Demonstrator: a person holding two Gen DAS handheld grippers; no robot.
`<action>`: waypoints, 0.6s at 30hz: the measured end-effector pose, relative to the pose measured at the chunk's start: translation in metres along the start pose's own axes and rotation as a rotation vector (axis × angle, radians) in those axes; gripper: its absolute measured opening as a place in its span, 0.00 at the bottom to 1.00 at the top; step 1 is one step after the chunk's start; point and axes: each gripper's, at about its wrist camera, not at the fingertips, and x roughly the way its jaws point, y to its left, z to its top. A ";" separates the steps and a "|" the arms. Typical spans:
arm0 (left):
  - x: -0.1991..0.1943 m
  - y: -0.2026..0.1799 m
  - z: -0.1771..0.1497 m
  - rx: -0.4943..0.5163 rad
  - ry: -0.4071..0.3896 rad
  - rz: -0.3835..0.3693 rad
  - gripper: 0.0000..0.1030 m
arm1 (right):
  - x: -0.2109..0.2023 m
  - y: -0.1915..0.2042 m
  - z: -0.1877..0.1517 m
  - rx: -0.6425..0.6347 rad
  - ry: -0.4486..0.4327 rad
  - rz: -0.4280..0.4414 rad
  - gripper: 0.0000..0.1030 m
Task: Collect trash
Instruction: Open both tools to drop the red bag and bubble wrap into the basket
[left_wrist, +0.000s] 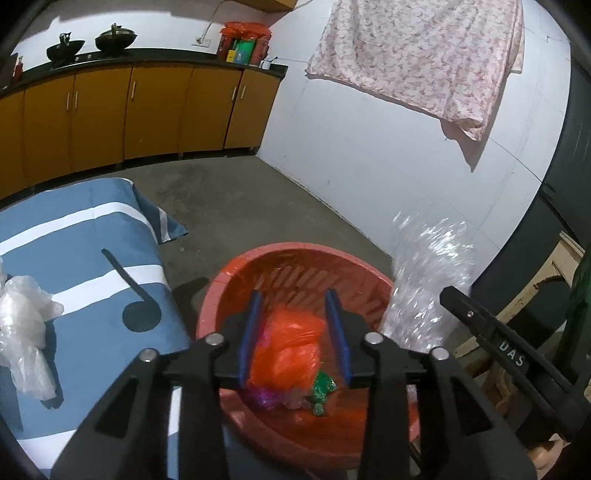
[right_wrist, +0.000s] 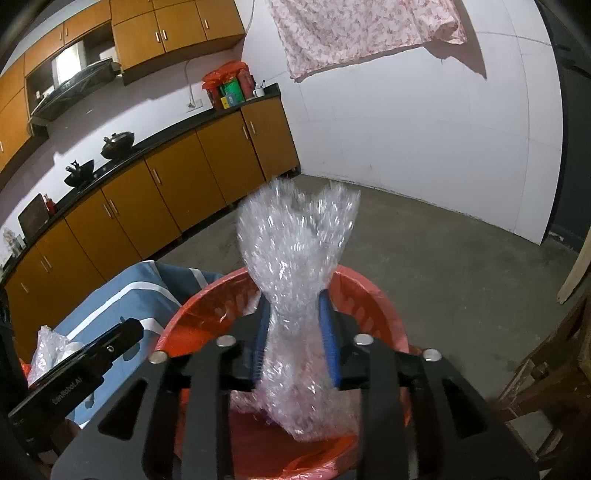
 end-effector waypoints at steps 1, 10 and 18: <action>-0.001 0.002 0.000 -0.006 -0.001 0.002 0.39 | -0.001 -0.001 -0.001 0.004 -0.003 0.000 0.46; -0.041 0.024 -0.010 -0.007 -0.060 0.089 0.69 | -0.023 0.007 -0.002 -0.044 -0.089 -0.077 0.95; -0.104 0.053 -0.031 0.012 -0.124 0.196 0.80 | -0.029 0.037 -0.011 -0.115 -0.093 -0.070 0.96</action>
